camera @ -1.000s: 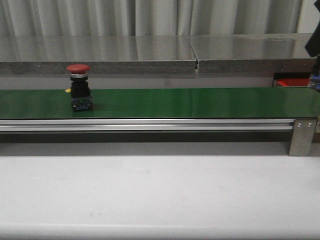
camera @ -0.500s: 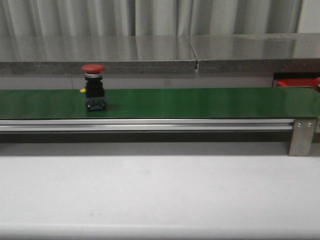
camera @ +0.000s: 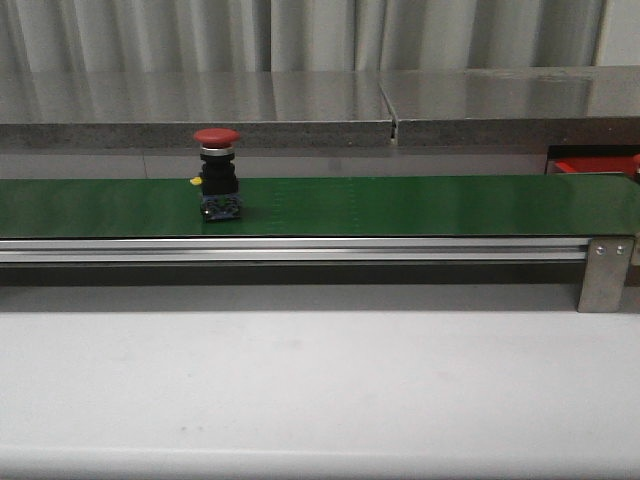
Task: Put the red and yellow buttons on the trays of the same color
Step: 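Lower the yellow button into the yellow tray and open the right gripper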
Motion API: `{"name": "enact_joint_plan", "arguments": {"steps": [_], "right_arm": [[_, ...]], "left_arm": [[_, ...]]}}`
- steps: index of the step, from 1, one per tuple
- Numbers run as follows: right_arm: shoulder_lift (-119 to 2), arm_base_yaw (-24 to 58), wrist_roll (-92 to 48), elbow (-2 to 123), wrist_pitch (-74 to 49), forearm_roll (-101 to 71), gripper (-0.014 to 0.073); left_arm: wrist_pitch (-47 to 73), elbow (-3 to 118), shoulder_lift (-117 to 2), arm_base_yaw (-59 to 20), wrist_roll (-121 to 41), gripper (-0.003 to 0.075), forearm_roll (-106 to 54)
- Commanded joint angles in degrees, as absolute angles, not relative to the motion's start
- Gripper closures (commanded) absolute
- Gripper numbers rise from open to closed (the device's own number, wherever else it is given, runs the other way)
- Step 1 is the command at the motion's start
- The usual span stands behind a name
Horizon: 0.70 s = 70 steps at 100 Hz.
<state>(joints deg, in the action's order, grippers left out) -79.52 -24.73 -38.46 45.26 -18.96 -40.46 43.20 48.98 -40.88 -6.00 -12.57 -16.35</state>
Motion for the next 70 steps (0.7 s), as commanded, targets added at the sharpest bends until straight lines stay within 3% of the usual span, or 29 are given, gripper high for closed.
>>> {"name": "enact_joint_plan", "arguments": {"steps": [1,70], "right_arm": [[-77.6,-25.1,-38.6,45.1,-13.2,-42.6,0.0439],[-86.0,-25.2,-38.6,42.6,-9.3,-48.4,0.0439]], "left_arm": [[39.4,50.5,-40.9,-6.4,-12.1,0.0741,-17.6],[39.4,50.5,-40.9,-6.4,-12.1,0.0741,-17.6]]}}
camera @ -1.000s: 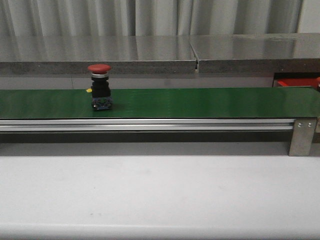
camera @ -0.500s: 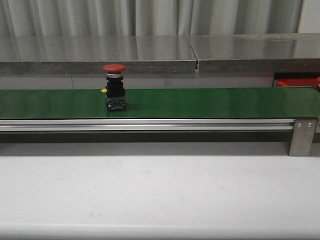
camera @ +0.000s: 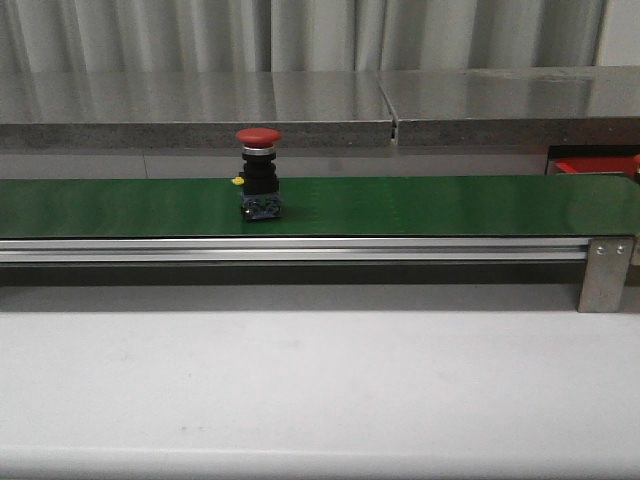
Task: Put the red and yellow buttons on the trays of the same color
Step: 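Lower the yellow button into the yellow tray and open the right gripper, then lower the right gripper toward the red button on the belt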
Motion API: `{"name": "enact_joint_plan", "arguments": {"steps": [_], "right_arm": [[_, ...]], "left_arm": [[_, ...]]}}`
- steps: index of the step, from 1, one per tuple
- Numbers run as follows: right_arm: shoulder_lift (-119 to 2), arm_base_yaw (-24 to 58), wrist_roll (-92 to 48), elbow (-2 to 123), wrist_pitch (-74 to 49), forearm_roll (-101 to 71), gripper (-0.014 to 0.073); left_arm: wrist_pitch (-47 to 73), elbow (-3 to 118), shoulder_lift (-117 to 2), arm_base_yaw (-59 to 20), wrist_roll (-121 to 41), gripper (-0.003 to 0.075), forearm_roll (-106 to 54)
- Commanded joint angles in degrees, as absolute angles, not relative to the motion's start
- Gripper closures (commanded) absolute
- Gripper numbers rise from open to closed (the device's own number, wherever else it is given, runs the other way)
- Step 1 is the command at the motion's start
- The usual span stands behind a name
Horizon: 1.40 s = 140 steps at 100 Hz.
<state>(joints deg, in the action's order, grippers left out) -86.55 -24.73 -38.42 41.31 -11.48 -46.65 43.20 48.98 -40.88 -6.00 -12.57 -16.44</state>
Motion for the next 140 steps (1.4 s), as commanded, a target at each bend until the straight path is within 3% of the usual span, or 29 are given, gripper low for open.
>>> {"name": "enact_joint_plan", "arguments": {"steps": [1,22,41,51,100,140], "right_arm": [[-86.1,-25.2,-38.6,42.6,-9.4,-48.5,0.0439],[-87.8,-25.2,-38.6,42.8,-9.9,-48.7,0.0395],[-87.8,-25.2,-38.6,42.8,-10.0,-48.8,0.0063],[-87.8,-25.2,-38.6,42.8,-9.9,-48.9,-0.0027],[-83.0,-25.1,-38.8,44.8,-13.7,-47.1,-0.0023],[-80.6,-23.2,-38.8,56.5,-33.0,-44.6,-0.0023]], "left_arm": [[39.4,50.5,-40.9,-6.4,-12.1,0.0741,-17.6],[39.4,50.5,-40.9,-6.4,-12.1,0.0741,-17.6],[39.4,50.5,-40.9,-6.4,-12.1,0.0741,-17.6],[39.4,50.5,-40.9,-6.4,-12.1,0.0741,-17.6],[39.4,50.5,-40.9,-6.4,-12.1,0.0741,-17.6],[39.4,50.5,-40.9,-6.4,-12.1,0.0741,-17.6]]}}
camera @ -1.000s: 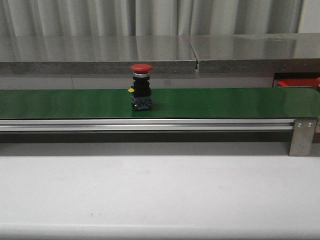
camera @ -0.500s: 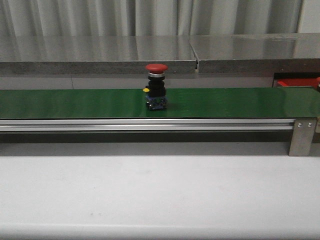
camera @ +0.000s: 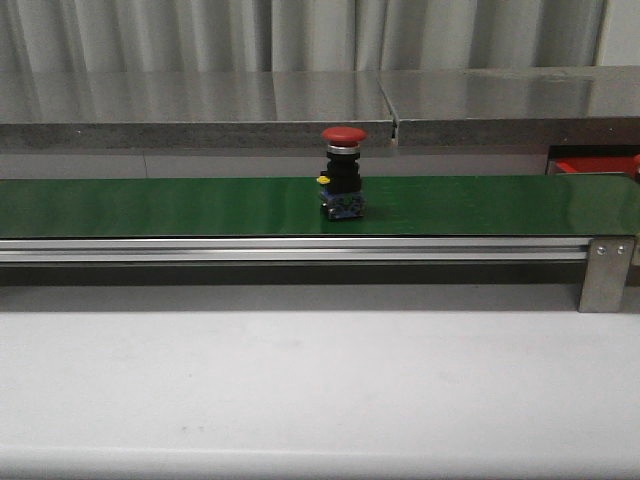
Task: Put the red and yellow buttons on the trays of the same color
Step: 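Lower the right gripper toward the red button on the belt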
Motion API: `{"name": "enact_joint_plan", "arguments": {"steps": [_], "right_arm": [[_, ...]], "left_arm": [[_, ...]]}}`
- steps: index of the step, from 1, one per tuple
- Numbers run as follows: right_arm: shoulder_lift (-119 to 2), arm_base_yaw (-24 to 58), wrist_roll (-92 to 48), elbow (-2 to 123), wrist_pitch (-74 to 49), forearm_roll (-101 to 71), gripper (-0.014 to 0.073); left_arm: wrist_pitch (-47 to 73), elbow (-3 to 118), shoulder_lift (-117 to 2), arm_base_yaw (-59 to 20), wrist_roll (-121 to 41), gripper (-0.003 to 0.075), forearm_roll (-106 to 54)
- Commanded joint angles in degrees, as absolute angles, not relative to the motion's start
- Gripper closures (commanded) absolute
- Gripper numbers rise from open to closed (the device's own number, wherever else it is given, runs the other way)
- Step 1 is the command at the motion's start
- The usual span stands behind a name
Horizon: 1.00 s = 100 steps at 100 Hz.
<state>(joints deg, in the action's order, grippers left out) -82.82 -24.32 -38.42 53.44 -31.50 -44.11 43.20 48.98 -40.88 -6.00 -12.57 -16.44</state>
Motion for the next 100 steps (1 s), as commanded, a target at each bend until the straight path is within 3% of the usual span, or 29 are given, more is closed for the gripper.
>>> {"name": "enact_joint_plan", "arguments": {"steps": [1,54,100], "right_arm": [[-80.6,-23.0,-38.8,56.6,-33.0,-44.6,-0.0023],[-80.7,-2.6,-38.8,58.7,-32.3,-42.4,-0.0023],[-86.5,3.5,-41.2,69.8,-39.5,-39.4,0.0032]], "left_arm": [[39.4,50.5,-40.9,-6.4,-12.1,0.0741,-17.6],[39.4,50.5,-40.9,-6.4,-12.1,0.0741,-17.6],[39.4,50.5,-40.9,-6.4,-12.1,0.0741,-17.6]]}}
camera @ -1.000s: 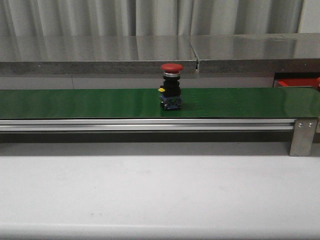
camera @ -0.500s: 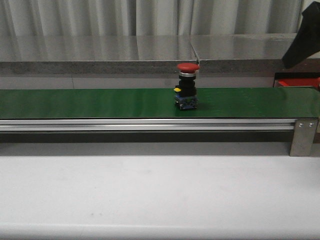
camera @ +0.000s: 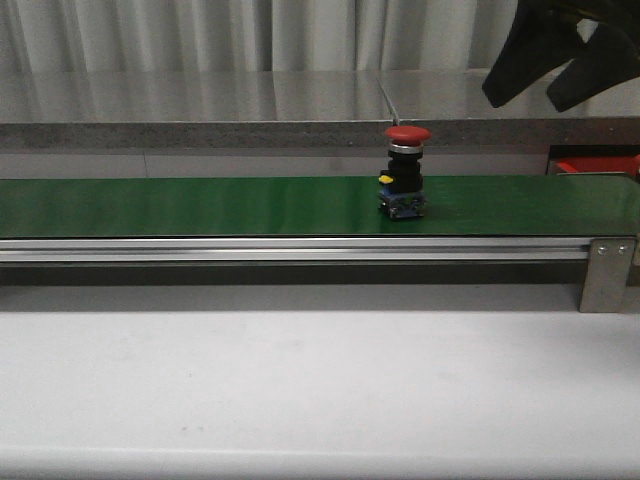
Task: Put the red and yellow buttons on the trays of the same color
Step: 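Lower the right gripper toward the red button on the belt, then grasp the red button with the right gripper and lift it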
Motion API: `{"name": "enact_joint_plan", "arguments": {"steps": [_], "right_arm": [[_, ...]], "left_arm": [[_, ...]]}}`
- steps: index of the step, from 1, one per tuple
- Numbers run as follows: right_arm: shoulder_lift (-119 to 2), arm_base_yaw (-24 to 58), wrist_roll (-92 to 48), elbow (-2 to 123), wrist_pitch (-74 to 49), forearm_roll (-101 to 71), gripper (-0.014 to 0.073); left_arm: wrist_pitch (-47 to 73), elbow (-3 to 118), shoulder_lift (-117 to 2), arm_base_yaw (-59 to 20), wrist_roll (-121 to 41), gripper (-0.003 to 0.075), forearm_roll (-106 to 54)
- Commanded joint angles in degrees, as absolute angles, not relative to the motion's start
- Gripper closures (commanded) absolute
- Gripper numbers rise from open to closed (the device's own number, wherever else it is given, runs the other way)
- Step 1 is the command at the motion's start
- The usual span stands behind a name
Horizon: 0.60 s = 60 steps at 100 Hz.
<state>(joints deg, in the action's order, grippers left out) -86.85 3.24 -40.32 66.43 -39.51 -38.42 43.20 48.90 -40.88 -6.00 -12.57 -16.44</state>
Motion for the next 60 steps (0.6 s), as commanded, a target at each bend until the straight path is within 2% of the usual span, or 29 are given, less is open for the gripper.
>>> {"name": "enact_joint_plan", "arguments": {"steps": [1,60], "right_arm": [[-86.6,3.5,-41.2,69.9,-39.6,-39.4,0.0032],[-95.2,6.4,-43.4,77.4,-41.7,-39.6,0.0032]], "left_arm": [[39.4,50.5,-40.9,-6.4,-12.1,0.0741,-17.6],[39.4,50.5,-40.9,-6.4,-12.1,0.0741,-17.6]]}}
